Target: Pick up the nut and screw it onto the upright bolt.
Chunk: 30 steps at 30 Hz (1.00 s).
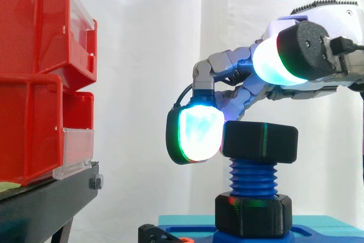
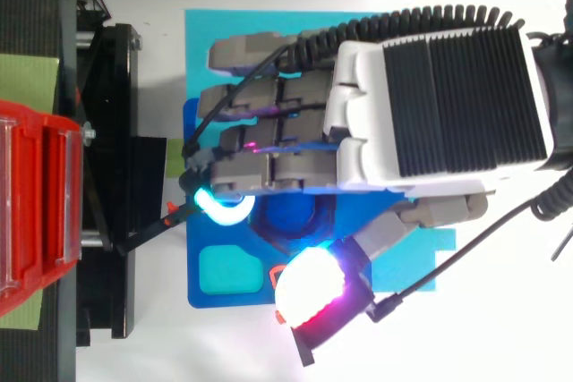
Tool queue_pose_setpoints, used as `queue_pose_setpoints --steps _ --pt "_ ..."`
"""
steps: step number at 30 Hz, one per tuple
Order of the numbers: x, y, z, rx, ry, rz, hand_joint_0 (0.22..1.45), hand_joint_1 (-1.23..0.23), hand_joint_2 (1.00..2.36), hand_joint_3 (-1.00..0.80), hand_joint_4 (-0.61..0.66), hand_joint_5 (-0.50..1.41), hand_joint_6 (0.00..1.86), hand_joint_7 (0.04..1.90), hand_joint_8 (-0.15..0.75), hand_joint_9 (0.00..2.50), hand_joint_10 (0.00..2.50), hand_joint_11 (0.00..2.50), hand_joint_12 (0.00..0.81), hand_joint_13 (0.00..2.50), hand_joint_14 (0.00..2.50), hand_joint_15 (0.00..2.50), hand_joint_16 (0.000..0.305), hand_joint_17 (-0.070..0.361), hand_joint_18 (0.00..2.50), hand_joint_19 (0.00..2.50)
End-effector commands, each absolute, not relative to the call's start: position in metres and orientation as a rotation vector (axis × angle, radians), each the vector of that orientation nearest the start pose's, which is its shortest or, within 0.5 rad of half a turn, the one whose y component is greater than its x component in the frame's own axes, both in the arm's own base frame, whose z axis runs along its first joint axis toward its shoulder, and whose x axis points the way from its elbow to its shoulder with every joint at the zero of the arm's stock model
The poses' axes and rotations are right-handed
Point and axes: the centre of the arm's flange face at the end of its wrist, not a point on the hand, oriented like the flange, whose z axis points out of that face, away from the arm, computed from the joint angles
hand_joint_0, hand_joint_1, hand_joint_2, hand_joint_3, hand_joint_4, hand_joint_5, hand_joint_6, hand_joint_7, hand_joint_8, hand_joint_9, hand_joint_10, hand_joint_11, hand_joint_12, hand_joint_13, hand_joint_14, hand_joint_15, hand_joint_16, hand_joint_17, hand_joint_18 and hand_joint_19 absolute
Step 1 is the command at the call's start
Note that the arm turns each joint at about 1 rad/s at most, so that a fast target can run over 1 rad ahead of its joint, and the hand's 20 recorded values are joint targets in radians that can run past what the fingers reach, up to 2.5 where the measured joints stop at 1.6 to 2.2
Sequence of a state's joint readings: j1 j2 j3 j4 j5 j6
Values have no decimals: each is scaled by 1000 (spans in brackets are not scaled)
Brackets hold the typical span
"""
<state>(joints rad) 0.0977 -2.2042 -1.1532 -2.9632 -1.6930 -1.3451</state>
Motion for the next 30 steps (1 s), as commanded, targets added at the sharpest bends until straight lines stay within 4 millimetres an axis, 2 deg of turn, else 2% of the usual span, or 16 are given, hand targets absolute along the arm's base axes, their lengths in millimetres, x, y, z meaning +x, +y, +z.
queue_pose_setpoints --steps 1,5,9,15,19,30 --pt "738 -55 319 11 1614 346 514 -163 1000 -500 178 -65 572 1384 254 728 0 0 235 554 0 0 22 51 222 0" --pt "738 -57 318 11 1612 343 514 -171 1000 -500 172 -62 587 1361 254 750 0 0 233 580 0 0 22 49 240 0" --pt "738 -60 319 13 1610 341 522 -161 1000 -500 166 -19 594 1376 264 884 0 0 206 645 0 0 18 41 314 0" --pt "737 -67 318 5 1610 335 542 -179 1000 -500 104 18 675 1187 245 1174 0 0 155 840 0 0 11 24 519 0" --pt "736 -72 320 -3 1602 338 548 -207 1000 -500 79 30 708 1129 241 1339 0 0 130 960 0 0 7 17 631 0" --pt "734 -89 321 -21 1596 346 548 -228 1000 -500 91 47 711 1101 200 1593 4 117 101 1097 0 0 3 8 778 0"
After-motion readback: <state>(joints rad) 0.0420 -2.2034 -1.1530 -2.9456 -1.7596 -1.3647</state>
